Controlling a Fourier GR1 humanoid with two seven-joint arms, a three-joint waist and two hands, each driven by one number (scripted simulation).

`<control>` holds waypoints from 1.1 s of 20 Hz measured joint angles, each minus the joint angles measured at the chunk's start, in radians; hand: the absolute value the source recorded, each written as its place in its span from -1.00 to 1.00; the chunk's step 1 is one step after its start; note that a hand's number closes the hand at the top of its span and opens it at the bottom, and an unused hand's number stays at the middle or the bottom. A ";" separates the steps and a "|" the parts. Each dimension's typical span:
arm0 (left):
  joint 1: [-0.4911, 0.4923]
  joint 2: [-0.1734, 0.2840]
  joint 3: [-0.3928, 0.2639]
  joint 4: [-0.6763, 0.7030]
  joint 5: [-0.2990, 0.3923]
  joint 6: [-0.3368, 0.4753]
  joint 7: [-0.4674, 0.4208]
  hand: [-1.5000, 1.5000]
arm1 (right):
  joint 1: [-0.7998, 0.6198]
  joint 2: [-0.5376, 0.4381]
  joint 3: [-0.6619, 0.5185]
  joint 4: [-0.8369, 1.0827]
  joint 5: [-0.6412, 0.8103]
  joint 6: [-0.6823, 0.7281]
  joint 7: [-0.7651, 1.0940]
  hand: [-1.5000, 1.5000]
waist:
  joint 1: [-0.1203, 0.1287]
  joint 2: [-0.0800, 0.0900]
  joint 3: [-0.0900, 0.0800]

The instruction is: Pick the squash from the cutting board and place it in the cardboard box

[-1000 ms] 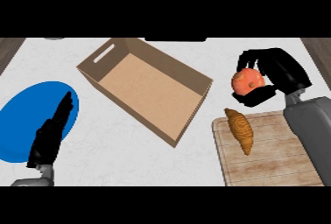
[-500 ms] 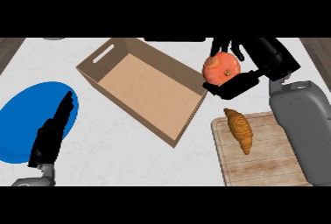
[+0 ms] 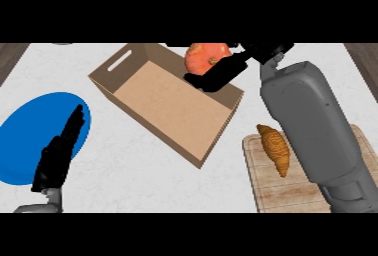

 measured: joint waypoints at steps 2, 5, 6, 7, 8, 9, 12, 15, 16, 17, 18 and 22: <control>0.002 -0.003 -0.001 -0.001 -0.006 0.002 -0.002 0.00 | -0.051 0.036 0.005 0.079 0.023 -0.020 0.003 1.00 | 0.004 0.001 0.000; 0.018 -0.008 -0.004 -0.006 -0.013 0.003 -0.015 0.00 | -0.098 0.096 0.023 0.164 0.057 -0.048 0.020 1.00 | 0.005 0.002 0.000; 0.026 -0.004 -0.003 -0.015 -0.006 -0.007 -0.015 0.00 | -0.118 0.111 0.032 0.203 0.060 -0.063 0.024 1.00 | 0.010 0.002 0.000; 0.021 -0.001 0.001 -0.015 -0.004 -0.009 -0.013 0.00 | -0.128 0.123 0.044 0.246 0.063 -0.083 0.017 1.00 | 0.012 0.003 0.000; 0.017 -0.006 -0.005 -0.025 -0.009 -0.007 -0.003 0.00 | -0.139 0.132 0.060 0.287 0.063 -0.103 0.011 1.00 | 0.015 0.004 0.000; 0.003 -0.005 -0.004 -0.021 -0.009 -0.010 0.004 0.00 | -0.155 0.140 0.074 0.327 0.059 -0.121 0.010 1.00 | 0.017 0.005 0.000; 0.000 -0.003 -0.003 -0.018 -0.006 -0.021 0.002 0.00 | -0.184 0.153 0.120 0.442 0.045 -0.171 -0.010 1.00 | 0.024 0.007 0.000; -0.019 -0.005 -0.009 -0.019 -0.013 -0.022 0.013 0.00 | -0.222 0.160 0.158 0.562 0.011 -0.223 -0.011 -1.00 | 0.039 0.011 0.000; -0.016 -0.005 -0.008 -0.021 -0.012 -0.025 0.017 0.00 | -0.228 0.162 0.159 0.592 -0.005 -0.230 -0.012 -1.00 | 0.039 0.011 0.000; -0.021 -0.007 -0.011 -0.009 -0.016 -0.024 0.008 0.00 | -0.238 0.163 0.172 0.619 -0.030 -0.244 -0.006 -1.00 | 0.044 0.012 0.000; -0.021 -0.012 -0.018 -0.025 -0.020 -0.022 0.019 0.00 | -0.244 0.164 0.179 0.650 -0.047 -0.258 -0.010 -1.00 | 0.049 0.013 -0.001; -0.038 -0.014 -0.017 0.007 -0.019 -0.031 -0.003 0.00 | -0.268 0.166 0.225 0.729 -0.128 -0.313 -0.035 -1.00 | 0.063 0.017 -0.001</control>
